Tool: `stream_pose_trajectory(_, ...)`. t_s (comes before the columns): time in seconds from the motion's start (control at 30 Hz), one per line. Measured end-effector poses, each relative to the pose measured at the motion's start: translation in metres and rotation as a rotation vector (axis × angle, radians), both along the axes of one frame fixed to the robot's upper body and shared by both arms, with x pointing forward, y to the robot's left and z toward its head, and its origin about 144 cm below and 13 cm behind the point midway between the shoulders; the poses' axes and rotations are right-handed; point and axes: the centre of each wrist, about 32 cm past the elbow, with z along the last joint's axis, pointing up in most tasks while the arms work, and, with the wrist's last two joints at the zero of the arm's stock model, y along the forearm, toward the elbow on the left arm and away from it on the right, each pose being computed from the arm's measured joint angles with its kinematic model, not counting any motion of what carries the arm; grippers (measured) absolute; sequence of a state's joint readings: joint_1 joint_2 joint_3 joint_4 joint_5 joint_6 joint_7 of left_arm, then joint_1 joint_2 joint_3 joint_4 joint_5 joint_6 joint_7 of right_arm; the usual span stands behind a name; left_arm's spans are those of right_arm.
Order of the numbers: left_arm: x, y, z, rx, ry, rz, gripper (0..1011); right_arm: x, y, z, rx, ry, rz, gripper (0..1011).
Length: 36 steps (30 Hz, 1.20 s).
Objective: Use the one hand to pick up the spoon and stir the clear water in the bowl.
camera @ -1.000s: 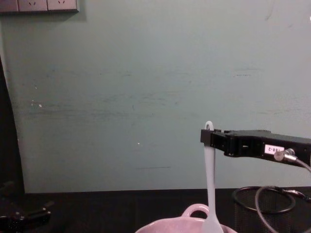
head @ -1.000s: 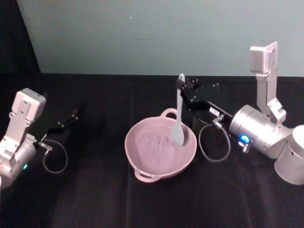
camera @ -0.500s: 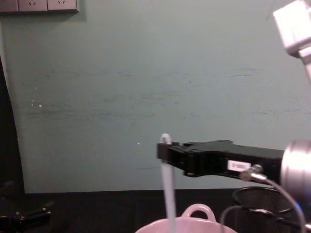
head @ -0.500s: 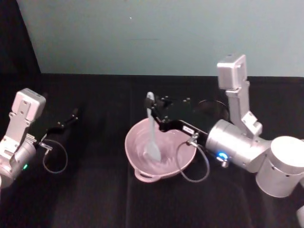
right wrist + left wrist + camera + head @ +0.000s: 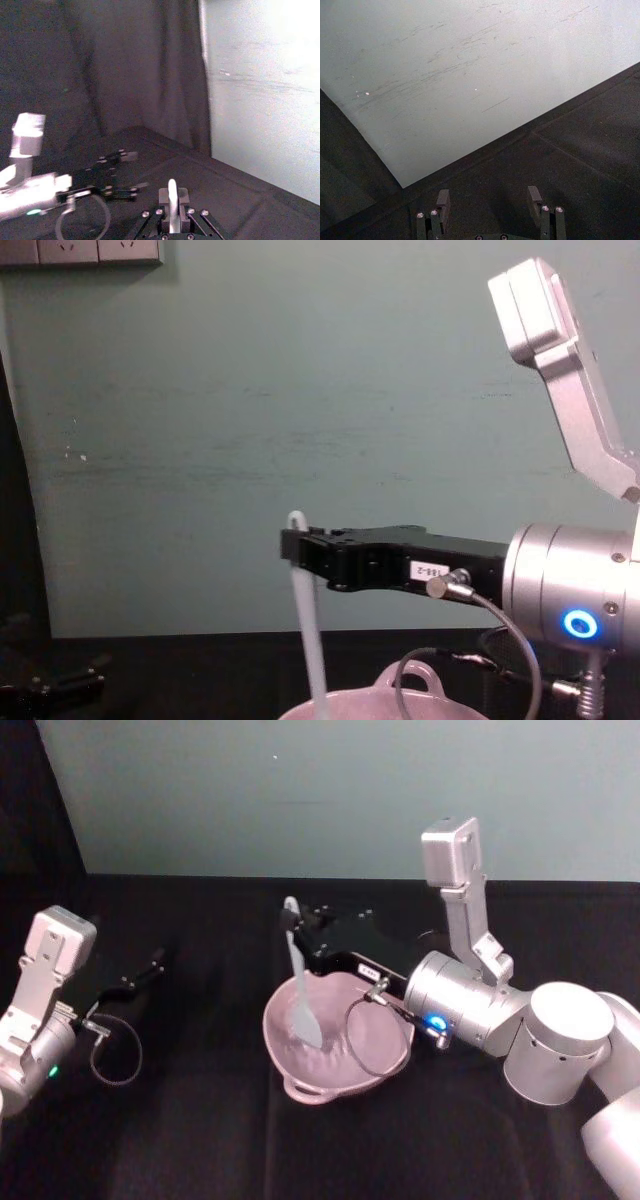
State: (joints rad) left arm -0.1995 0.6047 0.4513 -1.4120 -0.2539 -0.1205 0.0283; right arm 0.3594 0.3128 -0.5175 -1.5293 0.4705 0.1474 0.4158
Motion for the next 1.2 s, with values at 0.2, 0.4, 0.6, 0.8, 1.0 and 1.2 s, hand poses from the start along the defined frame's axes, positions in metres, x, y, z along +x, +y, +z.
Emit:
stream_pose_trajectory(0.2,0.000,0.000,0.000,0.000,0.000,0.000,1011,0.015,-0.018,-0.005,0.034,0.011,-0.084,113)
stream_pose_trajectory(0.4,0.000,0.000,0.000,0.000,0.000,0.000,1011,0.015,-0.038,-0.001,0.045,-0.003,-0.150,113)
stream_pose_trajectory(0.6,0.000,0.000,0.000,0.000,0.000,0.000,1011,0.006,-0.056,0.001,0.035,-0.011,-0.186,113)
stream_pose_trajectory(0.8,0.000,0.000,0.000,0.000,0.000,0.000,1011,-0.005,-0.060,0.002,0.010,-0.010,-0.177,113)
stream_pose_trajectory(1.0,0.000,0.000,0.000,0.000,0.000,0.000,1011,-0.019,-0.052,0.003,-0.015,-0.006,-0.129,113)
stream_pose_trajectory(1.2,0.000,0.000,0.000,0.000,0.000,0.000,1011,-0.028,-0.028,0.001,-0.012,-0.003,-0.044,113)
